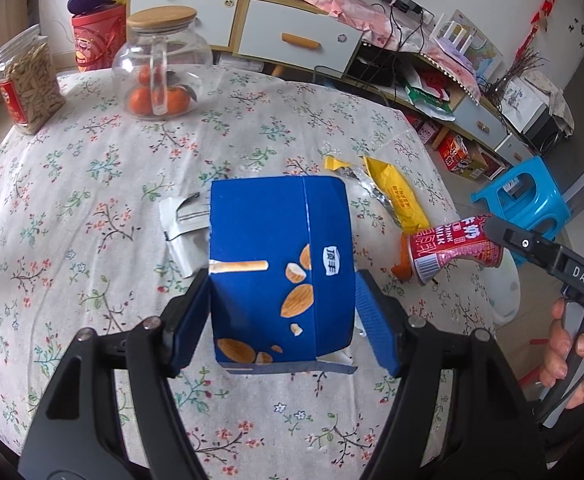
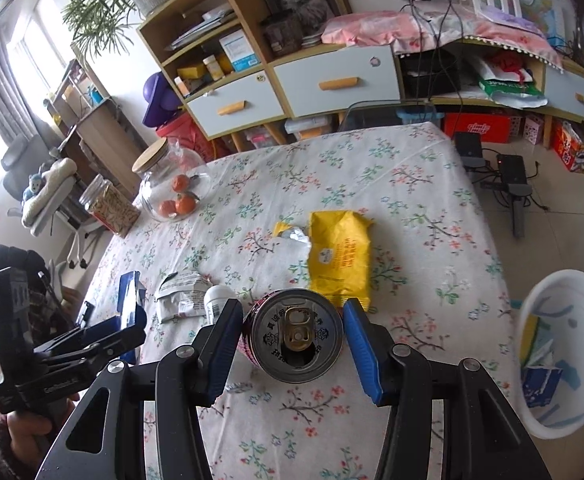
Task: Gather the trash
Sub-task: 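Carry the red can to the bin and release it with the right tool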
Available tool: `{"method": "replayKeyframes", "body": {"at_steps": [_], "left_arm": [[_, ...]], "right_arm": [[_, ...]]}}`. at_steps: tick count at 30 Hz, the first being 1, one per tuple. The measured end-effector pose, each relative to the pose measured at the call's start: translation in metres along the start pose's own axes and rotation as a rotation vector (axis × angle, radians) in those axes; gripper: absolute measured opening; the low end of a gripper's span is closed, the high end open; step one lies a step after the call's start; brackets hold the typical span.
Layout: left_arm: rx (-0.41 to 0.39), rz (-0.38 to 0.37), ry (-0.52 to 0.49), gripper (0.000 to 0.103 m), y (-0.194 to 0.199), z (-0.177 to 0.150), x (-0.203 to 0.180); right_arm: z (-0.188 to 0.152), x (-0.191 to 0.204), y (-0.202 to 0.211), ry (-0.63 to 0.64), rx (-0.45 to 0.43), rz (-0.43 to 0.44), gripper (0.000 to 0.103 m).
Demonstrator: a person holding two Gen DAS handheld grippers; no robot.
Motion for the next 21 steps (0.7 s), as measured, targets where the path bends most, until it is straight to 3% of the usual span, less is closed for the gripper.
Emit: {"method": "replayKeyframes", "body": {"at_steps": [12,21], "left_arm": [[0.023,-0.039,-0.072,0.071,-0.018,-0.006,-0.054],[0.046,-0.077,-0.147,0.071,-0.034,-0.02,-0.107]], "right_arm": [[-0.017,-0.079,0.053,-0.126,-0.05,-0.07,0.053],[-0.043,-0.176,0.103,-0.278,-0.092,-0.231,0.053]]}}
Point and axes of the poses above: each gripper's, at about its wrist camera, not at the fingertips, and y roughly against the way its jaws point, x to its left, z to its top, the point moved 8 cm from there along -y, roughly the way its jaws point, and after that the axes turned 4 degrees about y, right-handed, at the moved point
